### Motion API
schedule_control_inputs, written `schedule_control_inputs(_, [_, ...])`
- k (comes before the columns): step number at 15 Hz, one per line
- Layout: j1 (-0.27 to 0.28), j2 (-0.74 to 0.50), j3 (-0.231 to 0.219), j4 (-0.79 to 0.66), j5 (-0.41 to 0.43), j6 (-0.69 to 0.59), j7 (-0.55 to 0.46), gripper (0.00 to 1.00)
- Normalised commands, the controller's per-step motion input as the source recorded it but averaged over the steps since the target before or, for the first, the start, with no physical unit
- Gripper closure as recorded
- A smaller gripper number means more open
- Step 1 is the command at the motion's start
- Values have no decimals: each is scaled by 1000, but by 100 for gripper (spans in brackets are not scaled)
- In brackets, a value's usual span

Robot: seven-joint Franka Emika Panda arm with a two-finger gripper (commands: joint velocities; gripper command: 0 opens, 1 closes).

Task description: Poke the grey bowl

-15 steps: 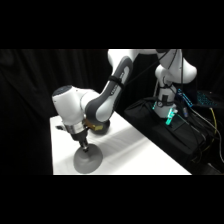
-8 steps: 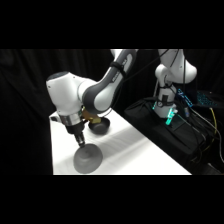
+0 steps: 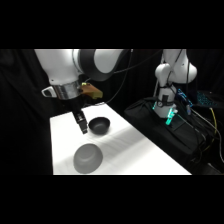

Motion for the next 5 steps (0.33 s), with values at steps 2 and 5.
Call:
schedule_control_inputs(2, [82, -249, -47, -46, -117, -212, 138, 0])
schedule_control_inputs(5, [62, -211, -27, -64, -81, -133, 97, 0])
